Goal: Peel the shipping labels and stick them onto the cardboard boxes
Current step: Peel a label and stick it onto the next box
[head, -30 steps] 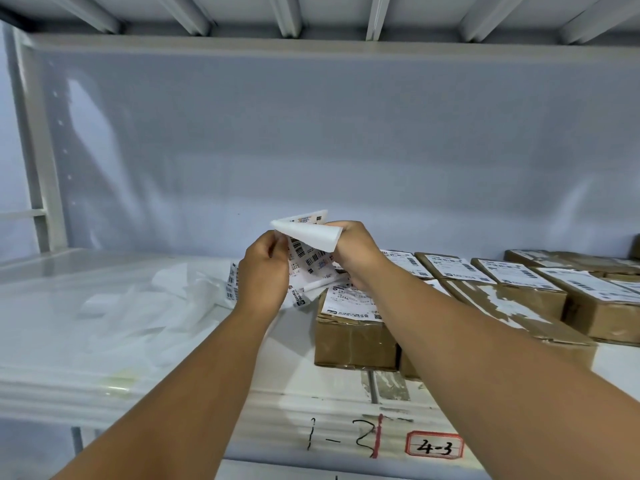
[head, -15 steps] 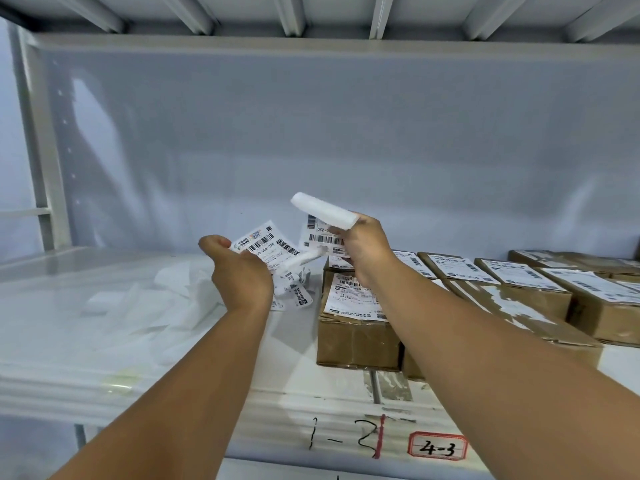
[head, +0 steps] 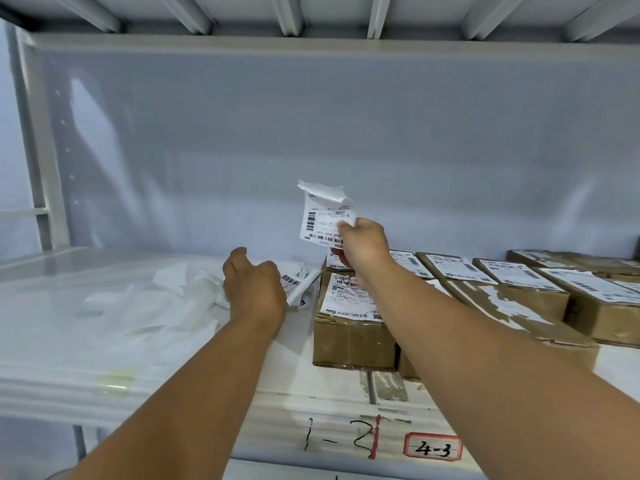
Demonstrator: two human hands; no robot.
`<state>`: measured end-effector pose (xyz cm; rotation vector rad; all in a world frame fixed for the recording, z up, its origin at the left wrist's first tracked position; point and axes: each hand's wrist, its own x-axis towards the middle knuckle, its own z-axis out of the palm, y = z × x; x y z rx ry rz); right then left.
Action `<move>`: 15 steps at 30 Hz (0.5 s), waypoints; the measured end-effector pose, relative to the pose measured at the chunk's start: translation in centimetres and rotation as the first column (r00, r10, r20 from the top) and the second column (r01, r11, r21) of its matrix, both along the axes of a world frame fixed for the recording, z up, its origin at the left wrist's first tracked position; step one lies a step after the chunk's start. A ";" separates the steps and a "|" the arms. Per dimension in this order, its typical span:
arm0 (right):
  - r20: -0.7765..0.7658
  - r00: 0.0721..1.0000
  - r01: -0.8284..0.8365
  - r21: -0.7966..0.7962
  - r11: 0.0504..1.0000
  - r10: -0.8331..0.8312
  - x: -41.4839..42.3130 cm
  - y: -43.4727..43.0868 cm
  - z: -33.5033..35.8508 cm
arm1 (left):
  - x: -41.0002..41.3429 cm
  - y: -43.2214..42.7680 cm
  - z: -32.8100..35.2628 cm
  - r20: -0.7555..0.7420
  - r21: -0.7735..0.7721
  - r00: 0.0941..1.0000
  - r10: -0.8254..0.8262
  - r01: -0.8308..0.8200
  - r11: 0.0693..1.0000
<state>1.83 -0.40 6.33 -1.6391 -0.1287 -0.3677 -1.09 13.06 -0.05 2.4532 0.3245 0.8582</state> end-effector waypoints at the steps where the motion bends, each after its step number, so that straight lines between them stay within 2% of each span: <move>1: -0.002 1.000 -0.003 -0.027 1.000 0.003 -0.1 0.0 0.0 | 0.0 -0.1 0.2 0.087 -0.015 0.996 -0.027 0.029 0.999; 3: -0.009 1.000 -0.017 -0.069 0.997 0.017 -0.1 0.0 0.0 | -0.3 -0.6 0.8 0.308 -0.084 0.949 -0.063 0.093 0.992; 5: -0.010 1.000 -0.017 -0.147 0.989 0.016 0.0 0.1 -0.1 | -0.6 -1.0 1.5 0.453 -0.119 0.887 -0.093 0.164 0.979; 9: 0.039 0.998 -0.045 -0.185 0.982 0.053 -0.3 0.8 0.4 | -1.0 -1.3 2.0 0.554 -0.077 0.825 -0.114 0.187 0.979; 15: 0.084 0.971 -0.200 -0.240 0.950 0.225 -2.2 0.6 2.8 | -1.9 -1.1 2.5 0.656 0.131 0.734 -0.178 0.122 0.984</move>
